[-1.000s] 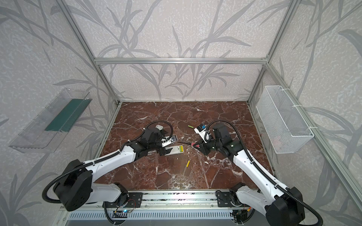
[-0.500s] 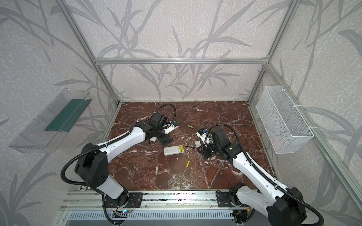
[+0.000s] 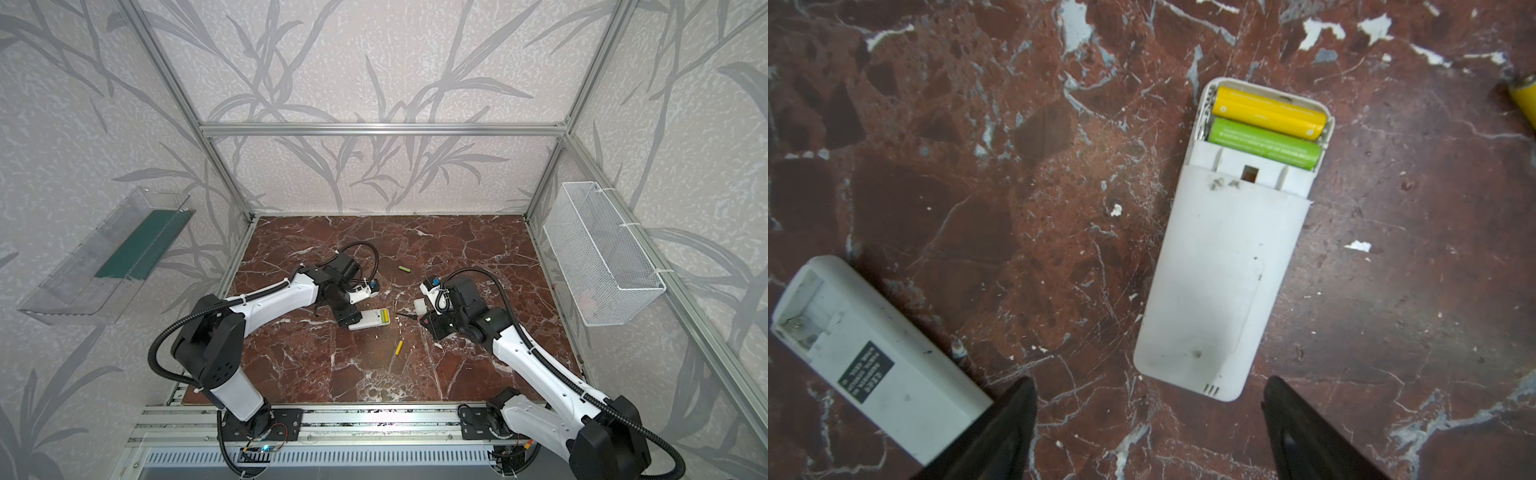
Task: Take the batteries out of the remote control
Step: 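Grasp the opened remote with the left gripper while the right aims the screwdriver, then insert the screwdriver tip beside the green battery with the right gripper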
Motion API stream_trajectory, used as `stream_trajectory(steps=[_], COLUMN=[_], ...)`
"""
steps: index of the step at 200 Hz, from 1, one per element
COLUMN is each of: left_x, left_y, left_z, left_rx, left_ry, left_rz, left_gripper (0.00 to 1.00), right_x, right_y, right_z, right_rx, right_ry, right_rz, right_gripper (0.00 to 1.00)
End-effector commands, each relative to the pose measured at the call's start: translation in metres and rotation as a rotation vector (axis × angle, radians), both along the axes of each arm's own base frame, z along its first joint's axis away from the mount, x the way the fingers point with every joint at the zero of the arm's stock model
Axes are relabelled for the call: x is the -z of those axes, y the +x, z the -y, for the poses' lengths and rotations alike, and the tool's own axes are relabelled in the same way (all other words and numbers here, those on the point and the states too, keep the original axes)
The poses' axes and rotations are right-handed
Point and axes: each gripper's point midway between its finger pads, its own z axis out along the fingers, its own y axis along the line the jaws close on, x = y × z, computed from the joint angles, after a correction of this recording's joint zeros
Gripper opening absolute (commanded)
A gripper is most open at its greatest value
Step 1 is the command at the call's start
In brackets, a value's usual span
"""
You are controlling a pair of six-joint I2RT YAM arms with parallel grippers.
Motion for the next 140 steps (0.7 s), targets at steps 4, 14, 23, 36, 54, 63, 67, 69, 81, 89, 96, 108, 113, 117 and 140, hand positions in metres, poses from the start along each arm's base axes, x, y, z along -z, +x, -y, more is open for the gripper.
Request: stream_trajectory(steps=[4,14,23,36,54,63,67,69,81,89,96,108,113,117,140], left_x=[0.015,0.018,0.021,0.025,0.03,0.032,0.033,0.034,0.036,0.038,0.038,0.04,0.041,0.041,0.044], left_y=[-0.008,-0.009,-0.009,-0.008,-0.009,-0.01,-0.011,-0.011,-0.014,-0.015,-0.015,-0.016,-0.017,-0.017,-0.02], left_z=[0.007,0.009,0.01,0.008,0.006,0.005,0.005,0.006,0.006,0.006,0.007,0.008,0.009,0.009,0.012], left_rx=[0.033,0.038,0.042,0.039,0.041,0.042,0.043,0.045,0.049,0.051,0.05,0.047,0.044,0.041,0.04], left_ry=[-0.005,-0.003,0.006,0.031,0.056,0.066,0.067,0.068,0.072,0.075,0.078,0.081,0.08,0.078,0.078], left_rz=[-0.054,-0.062,-0.064,-0.056,-0.065,-0.075,-0.081,-0.083,-0.094,-0.101,-0.104,-0.112,-0.117,-0.119,-0.131], left_gripper=[0.83,0.82,0.8,0.77,0.73,0.7,0.69,0.68,0.63,0.6,0.59,0.54,0.53,0.53,0.47], right_x=[-0.007,-0.005,-0.004,-0.002,0.0,0.003,0.003,0.003,0.005,0.006,0.008,0.01,0.01,0.01,0.016], right_y=[0.003,0.004,0.004,0.005,0.006,0.006,0.006,0.006,0.006,0.006,0.005,0.005,0.005,0.005,0.002], right_z=[-0.006,-0.006,-0.007,-0.008,-0.009,-0.01,-0.01,-0.01,-0.011,-0.011,-0.011,-0.011,-0.012,-0.013,-0.016], right_rx=[0.003,0.009,0.011,0.015,0.02,0.02,0.022,0.022,0.022,0.024,0.026,0.033,0.032,0.032,0.03], right_ry=[0.029,0.025,0.025,0.024,0.024,0.021,0.021,0.022,0.017,0.013,0.01,-0.001,-0.003,-0.005,-0.037], right_rz=[0.025,0.023,0.021,0.017,0.011,0.006,0.005,0.004,0.0,-0.002,-0.003,0.002,0.006,0.009,0.023], right_gripper=[0.0,0.0,0.0,0.0,0.0,0.0,0.0,0.0,0.0,0.0,0.0,0.0,0.0,0.0,0.0])
